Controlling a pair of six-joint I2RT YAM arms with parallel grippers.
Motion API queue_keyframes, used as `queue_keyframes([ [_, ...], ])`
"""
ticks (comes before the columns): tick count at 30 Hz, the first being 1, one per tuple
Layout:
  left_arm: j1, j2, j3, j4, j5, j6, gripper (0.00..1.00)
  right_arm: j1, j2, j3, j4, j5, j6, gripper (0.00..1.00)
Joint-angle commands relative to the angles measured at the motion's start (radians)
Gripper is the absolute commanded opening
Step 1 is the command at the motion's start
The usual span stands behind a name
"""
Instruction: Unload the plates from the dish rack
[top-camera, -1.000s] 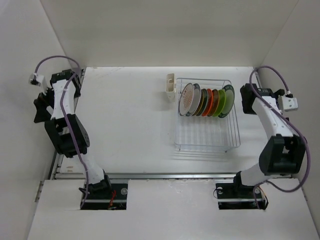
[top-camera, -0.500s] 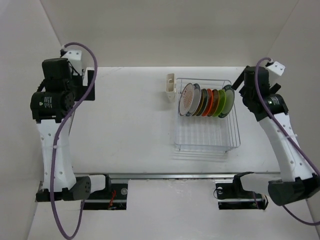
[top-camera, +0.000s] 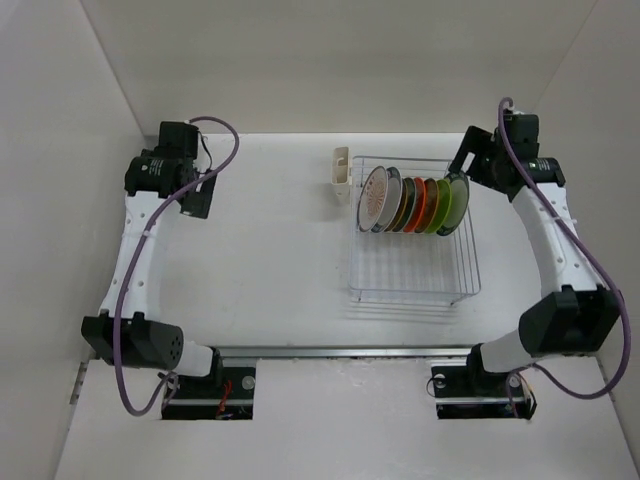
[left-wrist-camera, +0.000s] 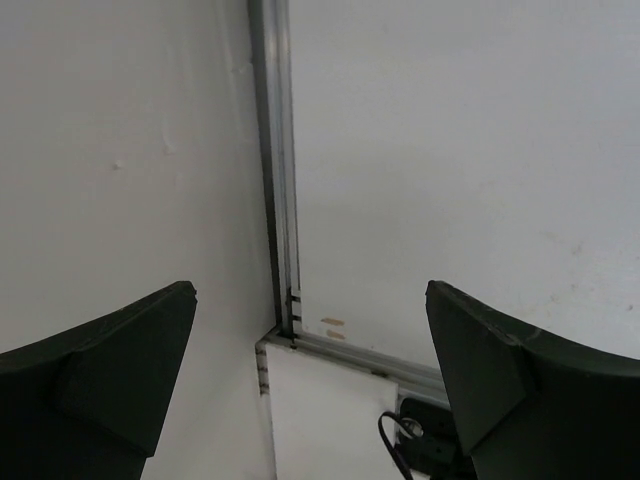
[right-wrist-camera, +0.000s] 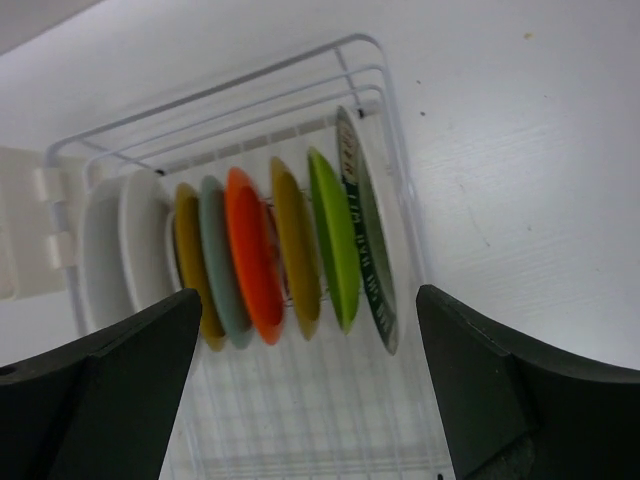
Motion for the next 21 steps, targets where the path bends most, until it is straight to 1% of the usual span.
queue_keyframes([
  [1, -0.003, -0.078, 0.054, 0.069, -0.118, -0.035, 1.0, -0.012, 0.02, 0.064, -0.042, 0.082, 0.014, 0.94],
  [2, -0.003, -0.078, 0.054, 0.08, -0.151, -0.035, 1.0, -0.012, 0.029, 0.052, -0.042, 0.113, 0.014, 0.92],
  [3, -0.003, -0.078, 0.054, 0.09, -0.216, -0.049, 1.0, -0.012, 0.029, 0.04, -0.042, 0.142, 0.014, 0.9],
  [4, -0.003, -0.078, 0.054, 0.091, -0.236, -0.049, 1.0, -0.012, 0.029, 0.009, -0.042, 0.179, 0.014, 0.87],
  [6, -0.003, -0.052, 0.054, 0.091, -0.294, -0.049, 1.0, -0.012, 0.04, -0.026, -0.025, 0.179, 0.014, 0.82],
  [8, -0.003, -0.043, 0.054, 0.075, -0.337, -0.049, 1.0, -0.012, 0.05, -0.091, 0.025, 0.153, 0.0, 0.79],
  [9, -0.003, -0.043, 0.037, 0.075, -0.36, -0.049, 1.0, -0.012, 0.05, -0.111, 0.044, 0.143, 0.0, 0.74],
  [11, -0.003, -0.052, 0.015, 0.1, -0.42, -0.049, 1.0, -0.012, 0.062, -0.155, 0.073, 0.143, 0.0, 0.69],
  [12, -0.003, -0.052, 0.005, 0.1, -0.431, -0.049, 1.0, -0.012, 0.075, -0.155, 0.087, 0.143, 0.0, 0.66],
  [13, -0.003, -0.052, 0.005, 0.1, -0.443, -0.049, 1.0, -0.012, 0.084, -0.166, 0.101, 0.153, 0.0, 0.57],
  [14, -0.003, -0.052, -0.007, 0.1, -0.443, -0.049, 1.0, -0.012, 0.084, -0.166, 0.101, 0.17, 0.0, 0.53],
  [16, -0.012, -0.052, -0.008, 0.081, -0.457, -0.039, 1.0, -0.012, 0.11, -0.166, 0.119, 0.179, 0.0, 0.5],
  [17, -0.012, -0.052, -0.008, 0.069, -0.48, -0.039, 1.0, -0.012, 0.11, -0.166, 0.119, 0.192, 0.0, 0.45],
  [19, -0.012, -0.043, -0.008, 0.069, -0.495, -0.039, 1.0, -0.012, 0.128, -0.166, 0.133, 0.192, 0.0, 0.37],
  [20, -0.012, -0.043, -0.008, 0.069, -0.508, -0.039, 1.0, -0.012, 0.129, -0.166, 0.133, 0.192, 0.0, 0.31],
  [21, -0.012, -0.034, -0.008, 0.06, -0.52, -0.039, 1.0, -0.012, 0.141, -0.166, 0.133, 0.192, 0.0, 0.28],
])
